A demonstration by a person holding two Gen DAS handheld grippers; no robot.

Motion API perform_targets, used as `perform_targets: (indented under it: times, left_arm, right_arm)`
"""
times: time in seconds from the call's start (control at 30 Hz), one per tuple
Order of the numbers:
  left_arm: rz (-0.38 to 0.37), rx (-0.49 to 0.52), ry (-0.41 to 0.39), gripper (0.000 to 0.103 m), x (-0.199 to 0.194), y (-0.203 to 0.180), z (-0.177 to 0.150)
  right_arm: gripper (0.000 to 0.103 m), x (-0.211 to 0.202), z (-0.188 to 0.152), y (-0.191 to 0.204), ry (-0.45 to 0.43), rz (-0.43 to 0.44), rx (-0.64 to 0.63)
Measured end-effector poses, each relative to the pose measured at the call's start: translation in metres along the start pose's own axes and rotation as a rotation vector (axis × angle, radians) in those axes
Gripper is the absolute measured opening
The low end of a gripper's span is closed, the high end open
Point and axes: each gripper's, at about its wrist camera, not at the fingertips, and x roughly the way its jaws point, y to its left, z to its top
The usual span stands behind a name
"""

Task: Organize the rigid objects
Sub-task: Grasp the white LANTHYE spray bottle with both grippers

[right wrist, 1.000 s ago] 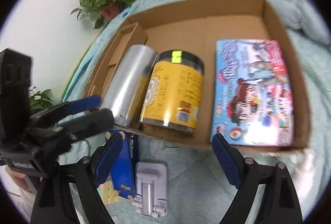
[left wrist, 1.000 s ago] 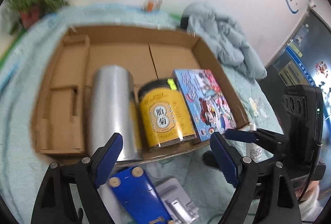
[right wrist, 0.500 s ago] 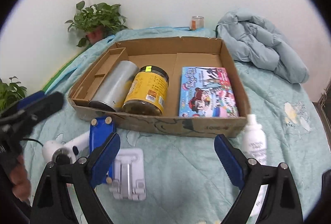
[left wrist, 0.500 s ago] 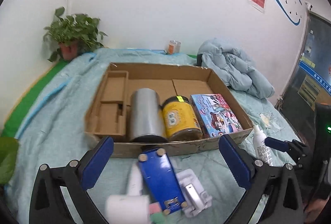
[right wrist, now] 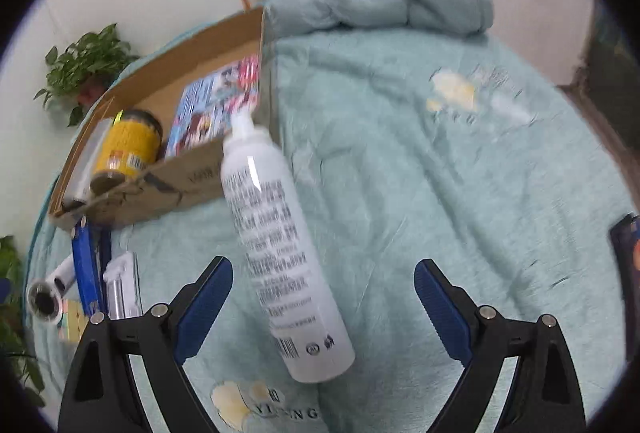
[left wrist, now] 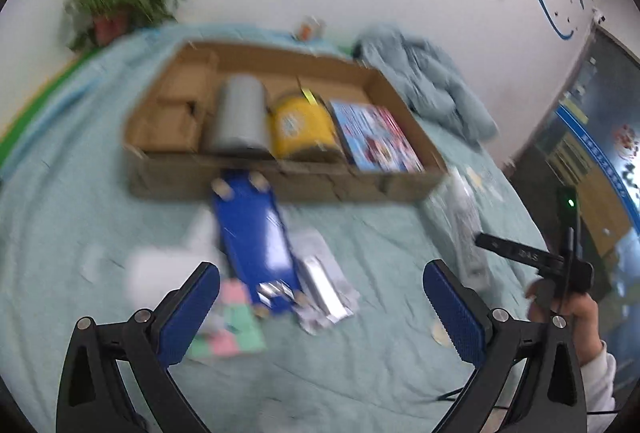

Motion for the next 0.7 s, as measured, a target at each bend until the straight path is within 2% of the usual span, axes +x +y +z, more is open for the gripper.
perform_targets:
  times: [0.07, 0.1, 0.13, 0.17, 0.37, 0.57, 0.6, 0.7]
  left_arm:
    - [-0.042, 0.003, 0.044, 0.102, 0.015, -0.014, -0.012]
    - [-0.058, 0.010, 0.063, 0.102, 0.019, -0.020, -0.016]
    - [-0.071, 0.011, 0.073, 0.102, 0.020, -0.025, -0.020]
    - [-0.080, 0.010, 0.076, 0.102, 0.021, -0.027, -0.022]
    - [-0.105, 0.015, 0.124, 0.102, 0.031, -0.025, -0.021]
    - [-0.230, -0.036, 0.226, 0.102, 0.057, -0.027, -0.034]
    - [-0.248, -0.043, 0.245, 0.101, 0.062, -0.029, -0.037]
    - [-0.290, -0.056, 0.291, 0.101, 0.074, -0.034, -0.045]
  right_arm:
    - [0.088, 0.007, -0.007, 0.003, 0.011, 0.025, -0.027]
    - [0.076, 0.011, -0.012, 0.007, 0.016, 0.044, -0.043]
    - [0.054, 0.013, -0.014, 0.009, 0.021, 0.055, -0.051]
    - [0.050, 0.015, -0.017, 0.011, 0.029, 0.061, -0.060]
    - [0.044, 0.007, -0.037, 0.028, 0.031, 0.018, -0.156]
    - [0.045, -0.010, -0.078, 0.052, 0.170, 0.164, -0.185]
    - [0.047, -0.013, -0.086, 0.061, 0.209, 0.233, -0.199]
    - [0.059, -0.024, -0.091, 0.074, 0.207, 0.321, -0.243]
